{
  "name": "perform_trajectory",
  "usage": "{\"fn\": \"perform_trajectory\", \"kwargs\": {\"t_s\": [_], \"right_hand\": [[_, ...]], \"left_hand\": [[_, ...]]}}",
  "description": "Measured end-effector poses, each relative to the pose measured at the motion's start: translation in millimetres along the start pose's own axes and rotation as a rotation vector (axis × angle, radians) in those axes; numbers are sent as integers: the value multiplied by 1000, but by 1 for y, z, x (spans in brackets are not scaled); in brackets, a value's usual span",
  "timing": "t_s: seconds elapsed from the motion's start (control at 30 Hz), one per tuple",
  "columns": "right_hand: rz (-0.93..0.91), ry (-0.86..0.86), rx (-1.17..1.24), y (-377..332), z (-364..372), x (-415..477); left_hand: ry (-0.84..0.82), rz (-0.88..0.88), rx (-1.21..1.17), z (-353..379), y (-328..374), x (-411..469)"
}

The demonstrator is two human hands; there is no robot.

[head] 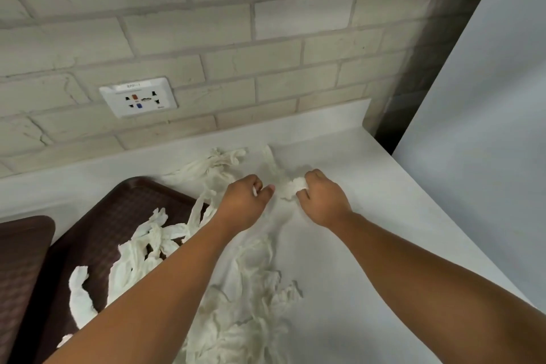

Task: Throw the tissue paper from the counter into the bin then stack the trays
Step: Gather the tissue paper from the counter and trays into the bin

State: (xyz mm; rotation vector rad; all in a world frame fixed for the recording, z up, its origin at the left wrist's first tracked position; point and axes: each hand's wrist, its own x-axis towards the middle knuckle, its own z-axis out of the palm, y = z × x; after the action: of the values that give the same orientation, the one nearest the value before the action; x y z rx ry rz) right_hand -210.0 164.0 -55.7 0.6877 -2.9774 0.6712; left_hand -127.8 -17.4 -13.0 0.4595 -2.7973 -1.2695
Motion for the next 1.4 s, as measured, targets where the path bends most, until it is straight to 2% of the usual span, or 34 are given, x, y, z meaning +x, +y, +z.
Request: {"fn": "perform_trajectory", "kwargs": {"t_s": [0.07, 0.23, 0.37, 0.53, 0.7, 0.87, 1.0, 1.17, 1.4], "right_hand": [[34, 43, 103, -5, -12, -8], [161, 114, 411, -17, -45, -25], [277, 209, 530, -15, -61, -34], [335, 232, 594, -11, -83, -56], [356, 246, 508, 8, -102, -100], [320, 269, 471, 29, -129, -169], [423, 276, 518, 57, -140, -232], [530, 287, 372, 100, -156, -317], [611, 261, 319, 156, -179, -423]], "left_hand": [[17, 2, -33, -2, 4, -4], [14, -49, -390, -11, 18, -13], [54, 43, -191, -11, 25, -17], [80, 129, -194, 2, 44, -35], [-25, 196, -292, 32, 74, -63], [-154, 284, -203, 75, 111, -105], [-245, 332, -129, 115, 141, -143], [-318, 355, -86, 171, 177, -200], [-390, 429, 51, 247, 209, -277]]}}
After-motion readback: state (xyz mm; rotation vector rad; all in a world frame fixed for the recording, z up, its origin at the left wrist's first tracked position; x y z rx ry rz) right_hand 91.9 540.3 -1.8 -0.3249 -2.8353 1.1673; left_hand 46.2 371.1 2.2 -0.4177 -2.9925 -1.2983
